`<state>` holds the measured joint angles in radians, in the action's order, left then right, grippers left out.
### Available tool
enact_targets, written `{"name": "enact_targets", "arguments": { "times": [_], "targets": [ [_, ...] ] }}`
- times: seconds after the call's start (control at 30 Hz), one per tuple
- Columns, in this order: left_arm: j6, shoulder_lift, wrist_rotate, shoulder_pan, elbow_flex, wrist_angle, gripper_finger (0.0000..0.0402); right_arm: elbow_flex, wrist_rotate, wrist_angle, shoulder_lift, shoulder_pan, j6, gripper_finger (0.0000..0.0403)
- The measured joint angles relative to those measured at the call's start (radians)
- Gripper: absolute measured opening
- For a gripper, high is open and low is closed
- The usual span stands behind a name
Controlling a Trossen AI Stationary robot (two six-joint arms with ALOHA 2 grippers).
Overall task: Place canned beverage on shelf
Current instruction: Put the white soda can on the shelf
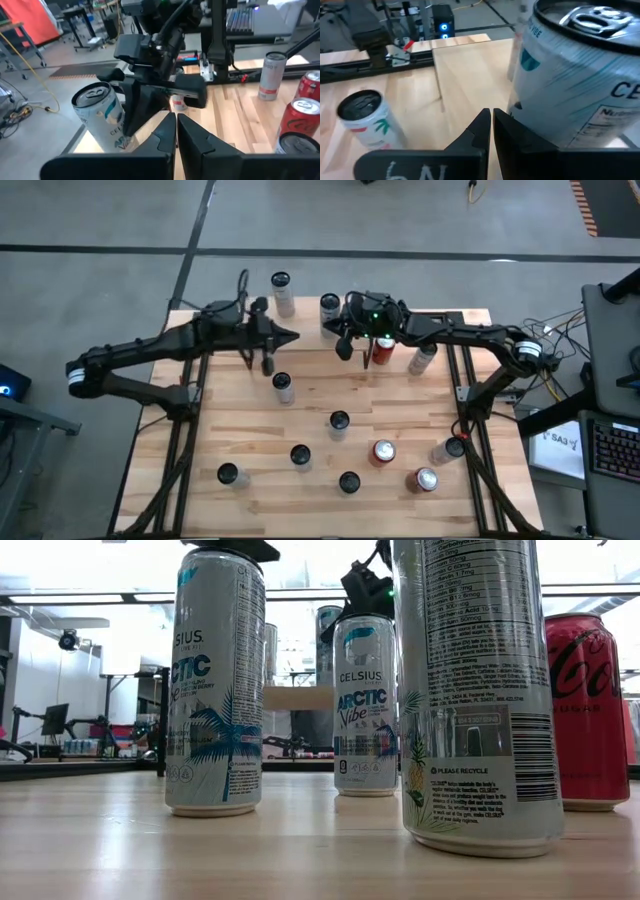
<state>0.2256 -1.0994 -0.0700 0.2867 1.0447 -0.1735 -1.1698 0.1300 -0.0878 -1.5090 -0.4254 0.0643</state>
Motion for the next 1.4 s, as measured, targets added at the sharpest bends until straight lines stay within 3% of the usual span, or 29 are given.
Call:
{"name": "enact_targets", "arguments": {
  "times": [0.3, 0.97, 1.4],
  "targets": [
    [-0.019, 0.092, 0.001, 0.0, -0.063, 0.025, 0.0, -0.003, -0.003, 0.0, -0.001, -0.048, -0.001, 0.0013],
    [-0.015, 0.074, 0.003, 0.0, -0.066, 0.025, 0.0, -0.002, -0.002, -0.06, -0.002, -0.111, 0.015, 0.0013],
    [-0.014, 0.072, 0.007, 0.0, -0.066, 0.025, 0.0, -0.02, -0.001, -0.095, -0.096, -0.134, 0.015, 0.0013]
  ]
}}
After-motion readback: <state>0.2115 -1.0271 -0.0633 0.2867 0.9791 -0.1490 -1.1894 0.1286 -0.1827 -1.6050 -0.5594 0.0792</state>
